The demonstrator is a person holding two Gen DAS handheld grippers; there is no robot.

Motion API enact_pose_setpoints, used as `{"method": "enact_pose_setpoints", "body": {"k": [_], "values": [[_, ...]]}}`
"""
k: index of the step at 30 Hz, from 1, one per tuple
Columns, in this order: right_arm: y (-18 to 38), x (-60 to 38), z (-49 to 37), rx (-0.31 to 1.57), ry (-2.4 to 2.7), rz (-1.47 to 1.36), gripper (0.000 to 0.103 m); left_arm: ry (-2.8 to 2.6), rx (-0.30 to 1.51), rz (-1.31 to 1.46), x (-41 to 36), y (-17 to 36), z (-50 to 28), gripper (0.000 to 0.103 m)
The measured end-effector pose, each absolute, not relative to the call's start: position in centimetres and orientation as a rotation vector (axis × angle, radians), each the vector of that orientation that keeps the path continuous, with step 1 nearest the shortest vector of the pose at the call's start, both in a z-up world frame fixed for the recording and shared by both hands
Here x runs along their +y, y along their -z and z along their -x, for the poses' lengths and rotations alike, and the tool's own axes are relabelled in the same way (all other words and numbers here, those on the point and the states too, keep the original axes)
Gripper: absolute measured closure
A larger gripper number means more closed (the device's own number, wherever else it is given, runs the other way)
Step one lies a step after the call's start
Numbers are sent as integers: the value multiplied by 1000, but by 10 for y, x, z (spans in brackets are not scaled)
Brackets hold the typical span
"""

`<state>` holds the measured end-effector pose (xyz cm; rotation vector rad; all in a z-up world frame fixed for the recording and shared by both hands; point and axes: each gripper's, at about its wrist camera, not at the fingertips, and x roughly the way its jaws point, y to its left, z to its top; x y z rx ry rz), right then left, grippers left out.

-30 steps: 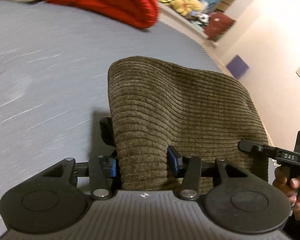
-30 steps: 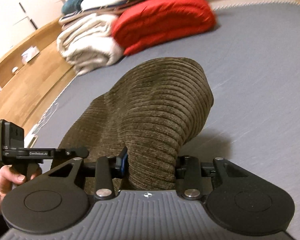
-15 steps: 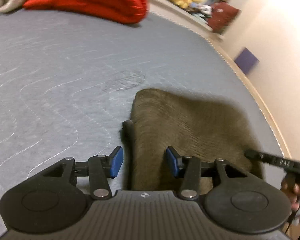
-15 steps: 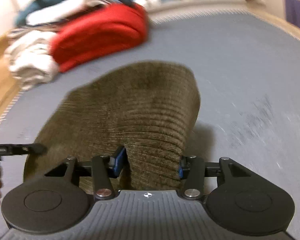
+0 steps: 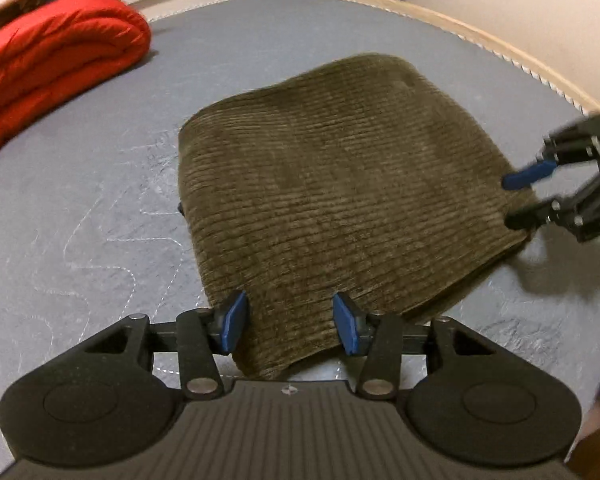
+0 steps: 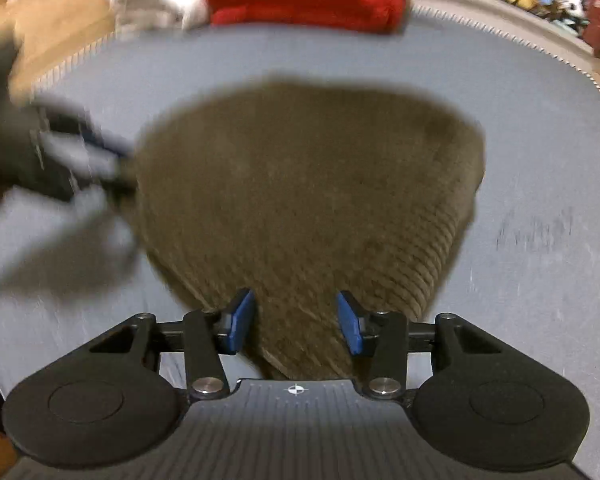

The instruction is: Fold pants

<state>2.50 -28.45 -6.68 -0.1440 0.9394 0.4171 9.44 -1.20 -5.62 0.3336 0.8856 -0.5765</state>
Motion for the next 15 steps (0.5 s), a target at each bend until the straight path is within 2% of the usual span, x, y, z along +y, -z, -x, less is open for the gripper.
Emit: {"method": "enact_pose_setpoints", "body": {"k": [1, 2, 3, 4, 5, 6, 8, 13, 15], "values": [[63, -291, -25, 940, -412, 111, 56, 566, 878, -287, -8, 53, -97, 45], [59, -296, -26, 927, -400, 77, 56, 549, 862, -235, 1, 51, -101, 32], [57, -302, -23, 902, -380, 47, 56, 507, 839, -168, 7, 49, -106, 14], [54, -307, -20, 876, -359, 27, 53, 466, 824, -115, 14, 49, -111, 8], [53, -312, -17, 850, -336, 11, 44, 433, 819, -55, 19, 51, -116, 3], [53, -315, -17, 821, -298, -10, 25, 400, 829, 14, 25, 56, -123, 1], [58, -321, -23, 791, -208, -69, 7, 361, 893, 139, 36, 72, -137, 2], [92, -325, -41, 929, -163, -244, 10, 412, 1040, 377, 39, 109, -156, 5], [100, -326, -43, 948, -155, -302, 13, 444, 1057, 395, 33, 115, -155, 12]]}}
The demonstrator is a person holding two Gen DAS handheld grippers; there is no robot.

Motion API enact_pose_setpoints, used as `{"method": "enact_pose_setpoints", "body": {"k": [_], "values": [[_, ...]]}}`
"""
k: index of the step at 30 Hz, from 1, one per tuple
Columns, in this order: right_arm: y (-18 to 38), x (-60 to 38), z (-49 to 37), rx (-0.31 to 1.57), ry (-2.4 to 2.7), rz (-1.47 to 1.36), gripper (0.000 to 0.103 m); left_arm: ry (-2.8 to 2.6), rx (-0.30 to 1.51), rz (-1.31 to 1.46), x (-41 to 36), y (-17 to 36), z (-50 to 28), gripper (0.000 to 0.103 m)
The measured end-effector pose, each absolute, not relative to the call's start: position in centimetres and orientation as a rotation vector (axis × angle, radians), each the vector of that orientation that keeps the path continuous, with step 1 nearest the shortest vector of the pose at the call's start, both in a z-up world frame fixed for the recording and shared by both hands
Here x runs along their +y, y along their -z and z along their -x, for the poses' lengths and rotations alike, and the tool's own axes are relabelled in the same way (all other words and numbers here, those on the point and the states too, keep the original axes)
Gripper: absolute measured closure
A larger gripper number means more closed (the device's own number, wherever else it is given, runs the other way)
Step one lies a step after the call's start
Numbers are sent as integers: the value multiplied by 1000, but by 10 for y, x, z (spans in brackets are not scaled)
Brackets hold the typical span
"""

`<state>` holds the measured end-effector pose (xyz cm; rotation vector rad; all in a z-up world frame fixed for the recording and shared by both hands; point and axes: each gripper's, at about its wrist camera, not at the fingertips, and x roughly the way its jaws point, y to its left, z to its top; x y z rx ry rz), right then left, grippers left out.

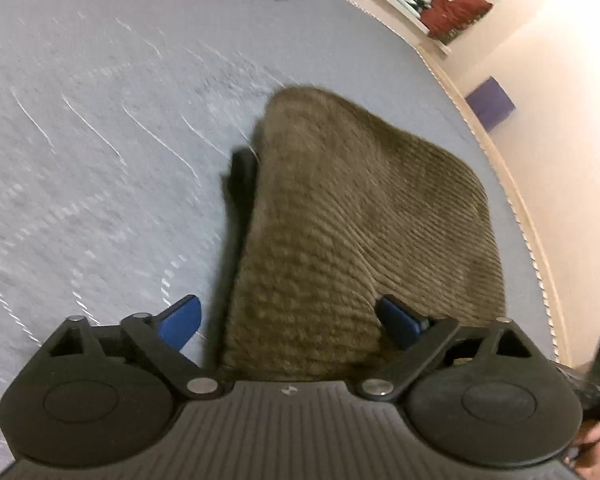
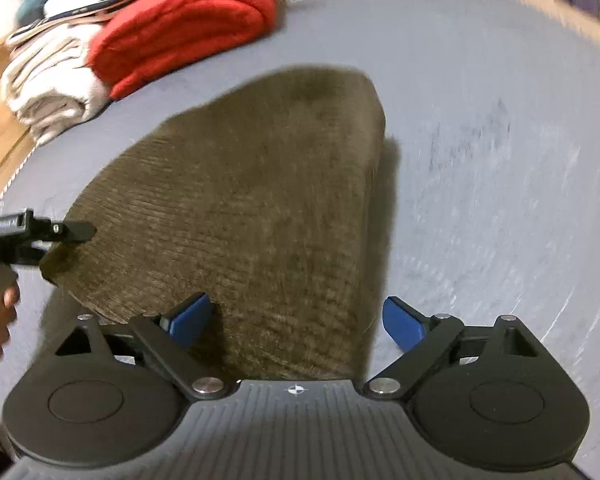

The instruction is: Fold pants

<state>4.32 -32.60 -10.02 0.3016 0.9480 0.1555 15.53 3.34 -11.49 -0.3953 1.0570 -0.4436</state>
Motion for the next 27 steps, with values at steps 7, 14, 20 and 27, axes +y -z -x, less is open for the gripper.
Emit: {"method": "enact_pose_setpoints", "body": {"k": [7, 14, 20, 27], "values": [[82, -336, -51, 892, -186, -355, 67, 436, 1051, 418, 26, 101, -134, 35], [80, -344, -61, 875, -214, -185, 65, 467, 1080, 365, 19, 95, -115, 32], [62, -332, -47, 822, -175, -131, 44, 344, 907, 114, -1, 56, -95, 22], [33, -319, -27, 729, -115, -119, 34, 219, 734, -61, -24, 13, -50, 11]]}}
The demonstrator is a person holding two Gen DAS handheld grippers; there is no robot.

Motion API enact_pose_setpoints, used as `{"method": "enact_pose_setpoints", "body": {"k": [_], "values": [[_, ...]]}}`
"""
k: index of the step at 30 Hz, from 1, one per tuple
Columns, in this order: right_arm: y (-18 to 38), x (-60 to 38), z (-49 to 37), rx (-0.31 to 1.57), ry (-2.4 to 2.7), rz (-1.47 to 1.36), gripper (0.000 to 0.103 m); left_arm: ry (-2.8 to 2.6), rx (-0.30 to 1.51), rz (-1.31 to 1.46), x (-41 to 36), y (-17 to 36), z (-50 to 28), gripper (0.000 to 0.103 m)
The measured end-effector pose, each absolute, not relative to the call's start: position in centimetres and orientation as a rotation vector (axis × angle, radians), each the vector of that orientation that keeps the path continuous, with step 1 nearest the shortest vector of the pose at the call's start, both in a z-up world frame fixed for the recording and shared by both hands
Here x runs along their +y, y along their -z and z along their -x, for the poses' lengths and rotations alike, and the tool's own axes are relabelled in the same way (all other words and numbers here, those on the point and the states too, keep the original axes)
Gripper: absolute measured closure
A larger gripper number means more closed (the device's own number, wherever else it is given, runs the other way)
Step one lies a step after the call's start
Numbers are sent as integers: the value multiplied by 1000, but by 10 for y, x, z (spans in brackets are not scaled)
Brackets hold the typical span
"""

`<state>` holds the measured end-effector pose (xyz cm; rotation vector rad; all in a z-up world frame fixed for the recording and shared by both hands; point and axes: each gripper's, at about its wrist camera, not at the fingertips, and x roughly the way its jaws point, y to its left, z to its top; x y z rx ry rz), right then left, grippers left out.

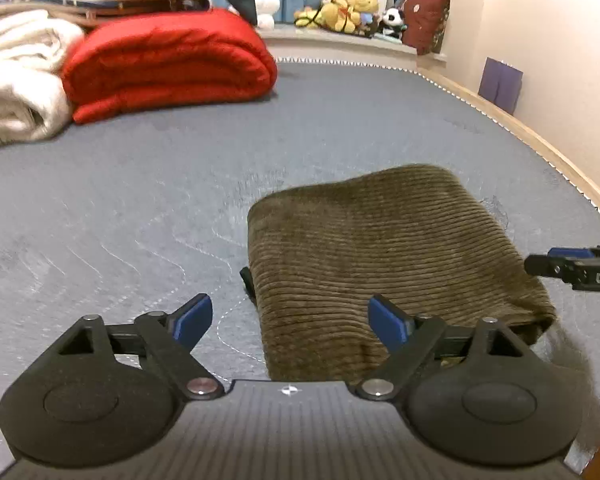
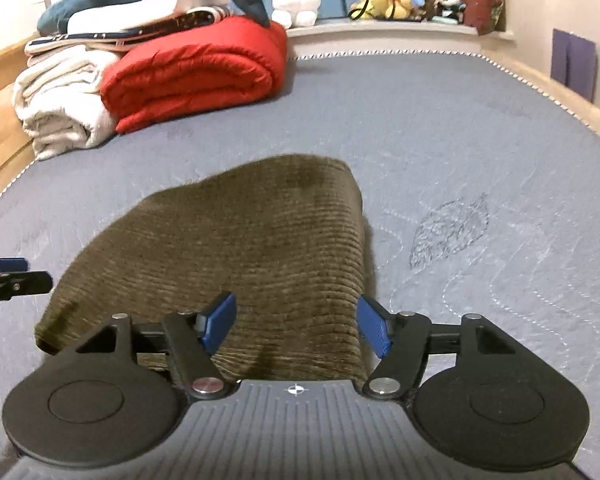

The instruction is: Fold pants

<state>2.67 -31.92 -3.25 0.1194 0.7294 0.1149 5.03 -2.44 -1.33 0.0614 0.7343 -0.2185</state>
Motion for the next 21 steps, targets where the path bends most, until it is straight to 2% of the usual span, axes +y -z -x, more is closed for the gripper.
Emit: {"method": "enact_pose_setpoints", "body": {"k": [4, 7, 8, 10, 12, 14, 18, 21], "values": [[11, -306, -8, 671, -104, -72, 33, 199, 700, -75, -30, -4, -25, 10], [-10, -287, 14, 605, -97, 10, 22, 186, 683, -66, -34, -16, -7, 9], [-16, -282, 22, 588, -97, 22, 19, 180, 677, -64, -36, -20, 0, 0], [-31, -274, 38, 562, -79, 26, 14, 156, 672, -77, -39, -27, 13, 0], [-46, -267, 49, 556, -53, 24, 4, 143, 697, -83, -41, -35, 24, 0], [-61, -263, 57, 551, -22, 0, 1, 147, 725, -62, -40, -40, 32, 0], [-71, -260, 77, 516, -34, -64, 1, 121, 732, -39, -43, -45, 46, 0], [-52, -257, 85, 506, -32, -45, 1, 139, 710, 2, -46, -35, 52, 0]]}}
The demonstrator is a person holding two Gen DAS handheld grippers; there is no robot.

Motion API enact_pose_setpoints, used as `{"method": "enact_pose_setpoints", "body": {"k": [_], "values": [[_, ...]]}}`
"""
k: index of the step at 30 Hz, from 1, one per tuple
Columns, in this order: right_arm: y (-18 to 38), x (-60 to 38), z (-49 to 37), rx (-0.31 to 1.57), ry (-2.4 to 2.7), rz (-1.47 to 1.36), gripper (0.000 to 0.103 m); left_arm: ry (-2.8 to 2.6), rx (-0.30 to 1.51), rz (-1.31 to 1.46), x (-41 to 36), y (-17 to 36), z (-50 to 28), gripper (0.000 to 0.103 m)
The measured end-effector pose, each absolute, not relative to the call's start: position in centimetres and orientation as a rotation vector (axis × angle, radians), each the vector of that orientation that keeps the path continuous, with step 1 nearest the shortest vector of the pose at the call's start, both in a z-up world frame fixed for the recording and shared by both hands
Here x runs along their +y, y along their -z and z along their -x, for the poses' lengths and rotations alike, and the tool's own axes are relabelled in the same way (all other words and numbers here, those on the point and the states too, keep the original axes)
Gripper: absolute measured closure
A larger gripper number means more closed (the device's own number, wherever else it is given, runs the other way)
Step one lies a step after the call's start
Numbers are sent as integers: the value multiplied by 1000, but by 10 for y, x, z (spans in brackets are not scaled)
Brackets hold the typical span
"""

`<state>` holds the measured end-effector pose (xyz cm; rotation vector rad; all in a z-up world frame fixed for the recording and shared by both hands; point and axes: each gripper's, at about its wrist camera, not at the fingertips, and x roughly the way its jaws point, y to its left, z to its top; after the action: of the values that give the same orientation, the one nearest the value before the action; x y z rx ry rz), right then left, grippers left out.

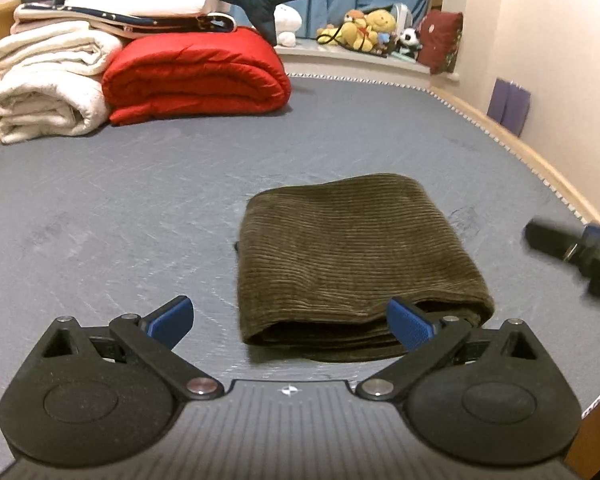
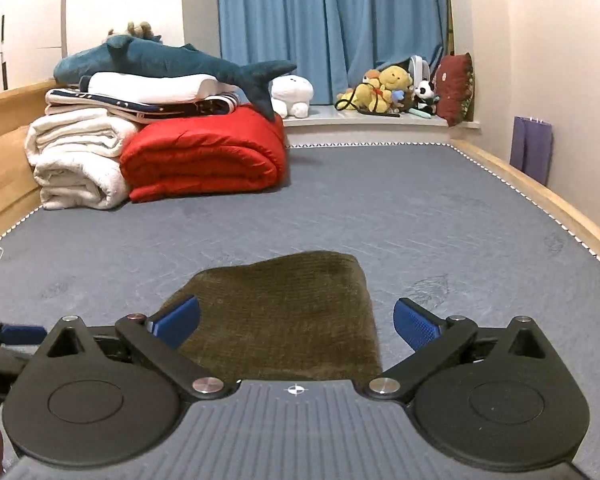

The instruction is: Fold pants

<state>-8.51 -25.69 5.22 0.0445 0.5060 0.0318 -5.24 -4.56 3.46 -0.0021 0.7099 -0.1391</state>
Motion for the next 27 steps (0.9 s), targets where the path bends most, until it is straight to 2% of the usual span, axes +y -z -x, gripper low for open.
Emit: {"method": "enact_pose_setpoints", "body": {"k": [3, 6, 10, 16, 27], "values": [[-20, -256, 84, 556, -6, -5, 1, 123, 689, 39, -45, -6, 56, 0], [-3, -260, 73, 650, 26, -45, 1, 116, 874, 110, -47, 18, 40, 0], [8, -261, 59, 679, 9, -42, 1, 85, 816, 6, -52, 24, 30, 0], [23, -256, 41, 737, 12, -45, 1, 101, 848, 58, -46, 27, 18, 0], [21, -236, 41, 724, -25, -7, 1, 124, 847, 28, -51, 34, 21, 0]]}}
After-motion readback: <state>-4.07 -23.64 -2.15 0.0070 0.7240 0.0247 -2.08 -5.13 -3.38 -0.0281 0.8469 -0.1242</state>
